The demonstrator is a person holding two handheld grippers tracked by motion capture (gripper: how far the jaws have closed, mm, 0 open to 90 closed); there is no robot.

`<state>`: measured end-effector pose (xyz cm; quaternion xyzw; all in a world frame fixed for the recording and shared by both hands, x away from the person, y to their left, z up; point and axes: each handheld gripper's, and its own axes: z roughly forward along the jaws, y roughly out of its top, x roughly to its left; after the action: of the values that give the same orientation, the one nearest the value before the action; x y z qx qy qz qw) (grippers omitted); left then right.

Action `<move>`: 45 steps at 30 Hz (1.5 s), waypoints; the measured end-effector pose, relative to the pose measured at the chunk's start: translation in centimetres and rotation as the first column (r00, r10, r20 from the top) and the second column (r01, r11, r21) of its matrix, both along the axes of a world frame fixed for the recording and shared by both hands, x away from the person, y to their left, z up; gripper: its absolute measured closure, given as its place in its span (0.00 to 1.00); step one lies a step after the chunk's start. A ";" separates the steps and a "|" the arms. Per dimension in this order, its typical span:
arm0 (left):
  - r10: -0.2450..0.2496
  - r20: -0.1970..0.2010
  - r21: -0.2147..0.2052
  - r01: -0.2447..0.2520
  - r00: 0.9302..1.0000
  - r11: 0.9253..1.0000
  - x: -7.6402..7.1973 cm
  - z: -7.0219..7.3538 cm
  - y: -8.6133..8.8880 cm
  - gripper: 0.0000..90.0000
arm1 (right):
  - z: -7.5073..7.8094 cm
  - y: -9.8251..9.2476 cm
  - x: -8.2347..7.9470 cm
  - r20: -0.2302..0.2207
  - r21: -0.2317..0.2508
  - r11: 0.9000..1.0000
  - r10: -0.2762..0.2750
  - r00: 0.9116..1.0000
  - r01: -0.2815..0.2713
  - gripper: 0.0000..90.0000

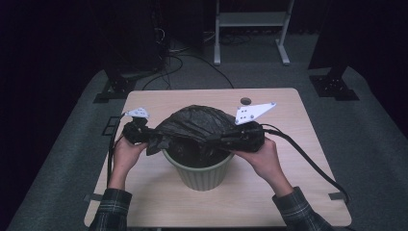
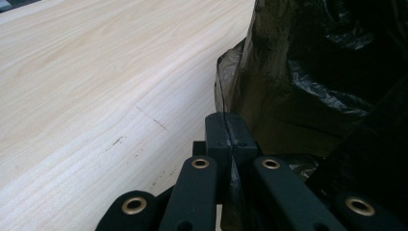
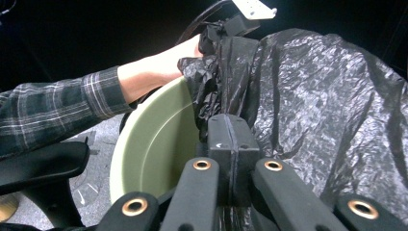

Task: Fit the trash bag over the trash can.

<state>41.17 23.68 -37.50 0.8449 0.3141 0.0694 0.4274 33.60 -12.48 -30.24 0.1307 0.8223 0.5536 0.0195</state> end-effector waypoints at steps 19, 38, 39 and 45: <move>-0.015 -0.007 -0.019 0.015 1.000 1.000 -0.6 0.5 0.0 1.00 | -3.0 -1.5 -6.6 -0.023 0.008 0.986 0.168 0.986 -0.168 1.00; -0.017 -0.056 -0.014 0.016 0.998 1.000 -0.5 -2.5 -0.3 1.00 | -13.0 -1.0 -6.5 -0.126 -0.169 0.976 0.119 0.985 -0.140 1.00; -0.015 -0.060 -0.012 0.014 0.998 1.000 -0.5 -2.8 -0.4 1.00 | -13.4 -1.2 -6.4 -0.128 -0.175 0.976 0.110 0.986 -0.131 1.00; -0.012 -0.097 -0.003 0.011 0.995 1.000 -0.1 -4.8 -0.7 1.00 | -15.9 -2.0 -5.5 -0.170 -0.217 0.971 0.062 0.983 -0.099 1.00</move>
<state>41.02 23.02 -42.27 0.8485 0.3297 0.0252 0.4132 28.11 -14.46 -46.18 0.1386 0.8829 0.4451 -0.0555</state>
